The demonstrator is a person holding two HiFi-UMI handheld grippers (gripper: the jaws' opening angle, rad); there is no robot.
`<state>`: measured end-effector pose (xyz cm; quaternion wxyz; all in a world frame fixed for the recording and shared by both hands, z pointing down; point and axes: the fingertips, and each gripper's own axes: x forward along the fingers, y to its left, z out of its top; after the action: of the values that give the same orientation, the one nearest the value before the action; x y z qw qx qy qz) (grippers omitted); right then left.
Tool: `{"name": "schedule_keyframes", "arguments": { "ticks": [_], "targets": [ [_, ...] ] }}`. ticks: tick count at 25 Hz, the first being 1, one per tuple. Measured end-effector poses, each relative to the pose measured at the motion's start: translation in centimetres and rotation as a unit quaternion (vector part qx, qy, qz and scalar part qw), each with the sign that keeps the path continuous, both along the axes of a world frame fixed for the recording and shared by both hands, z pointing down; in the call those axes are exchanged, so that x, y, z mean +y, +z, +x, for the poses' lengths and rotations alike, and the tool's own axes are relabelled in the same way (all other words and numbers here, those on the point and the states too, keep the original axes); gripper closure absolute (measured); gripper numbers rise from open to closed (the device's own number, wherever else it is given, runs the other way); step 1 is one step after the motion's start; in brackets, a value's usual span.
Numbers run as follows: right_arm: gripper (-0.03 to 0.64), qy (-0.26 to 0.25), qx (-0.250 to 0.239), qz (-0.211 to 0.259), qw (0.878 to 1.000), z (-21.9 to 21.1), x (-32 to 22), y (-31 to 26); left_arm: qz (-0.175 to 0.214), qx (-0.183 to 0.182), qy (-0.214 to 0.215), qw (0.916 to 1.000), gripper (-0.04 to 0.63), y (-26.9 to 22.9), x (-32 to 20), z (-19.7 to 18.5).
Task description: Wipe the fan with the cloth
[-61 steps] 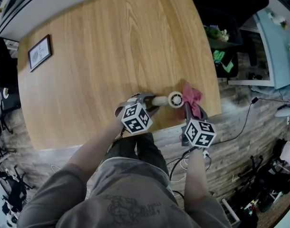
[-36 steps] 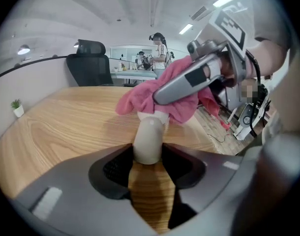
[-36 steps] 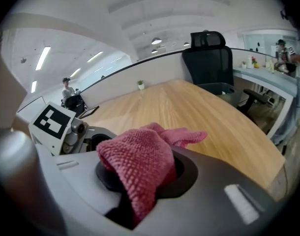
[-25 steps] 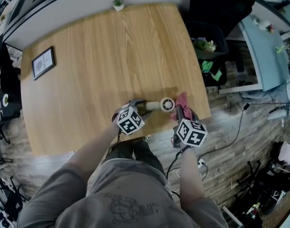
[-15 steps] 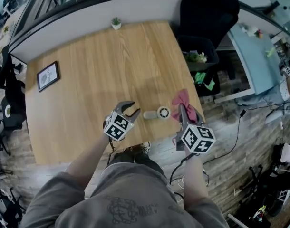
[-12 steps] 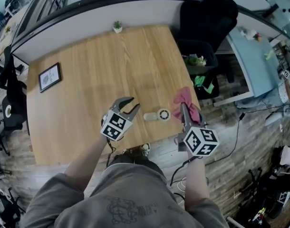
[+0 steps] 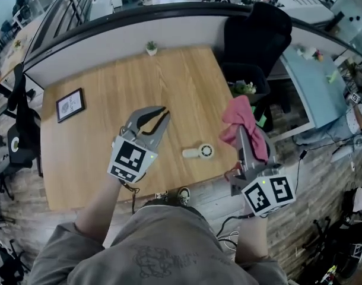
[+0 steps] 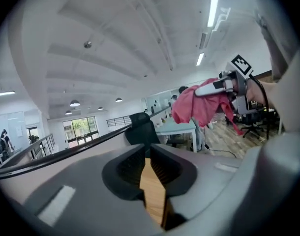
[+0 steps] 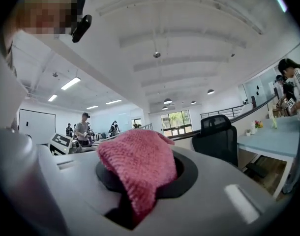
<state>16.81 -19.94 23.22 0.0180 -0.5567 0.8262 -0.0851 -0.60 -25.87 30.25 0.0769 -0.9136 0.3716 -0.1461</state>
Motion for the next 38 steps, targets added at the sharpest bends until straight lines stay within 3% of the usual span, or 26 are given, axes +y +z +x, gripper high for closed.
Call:
{"name": "schedule_keyframes", "arguments": {
  "ticks": [6, 10, 13, 17, 27, 38],
  "targets": [
    [0.528, -0.008, -0.007, 0.059, 0.998, -0.5, 2.3, -6.0, 0.024, 0.058, -0.005, 0.9980, 0.574, -7.3, 2.2, -0.8],
    [0.529, -0.015, -0.003, 0.084, 0.996, -0.6, 4.0, -8.5, 0.034, 0.071, -0.012, 0.9968, 0.592, -10.0, 3.7, -1.3],
    [0.529, -0.020, 0.010, 0.092, 0.996, -0.6, 4.9, -9.2, 0.043, 0.062, -0.018, 0.9970, 0.594, -10.6, 4.5, -1.5],
    [0.529, -0.042, 0.029, 0.073, 0.996, -1.2, 6.1, -8.2, 0.040, 0.045, -0.021, 0.9980, 0.594, -9.9, 5.4, -1.2],
    [0.529, -0.050, 0.048, 0.013, 0.997, -2.1, 7.5, -3.6, -0.011, 0.052, 0.011, 0.9985, 0.594, -5.6, 8.7, 0.4],
    [0.529, -0.047, 0.052, 0.007, 0.997, -2.7, 7.7, -2.9, -0.003, 0.052, 0.010, 0.9986, 0.594, -6.4, 8.4, -0.1]
  ]
}}
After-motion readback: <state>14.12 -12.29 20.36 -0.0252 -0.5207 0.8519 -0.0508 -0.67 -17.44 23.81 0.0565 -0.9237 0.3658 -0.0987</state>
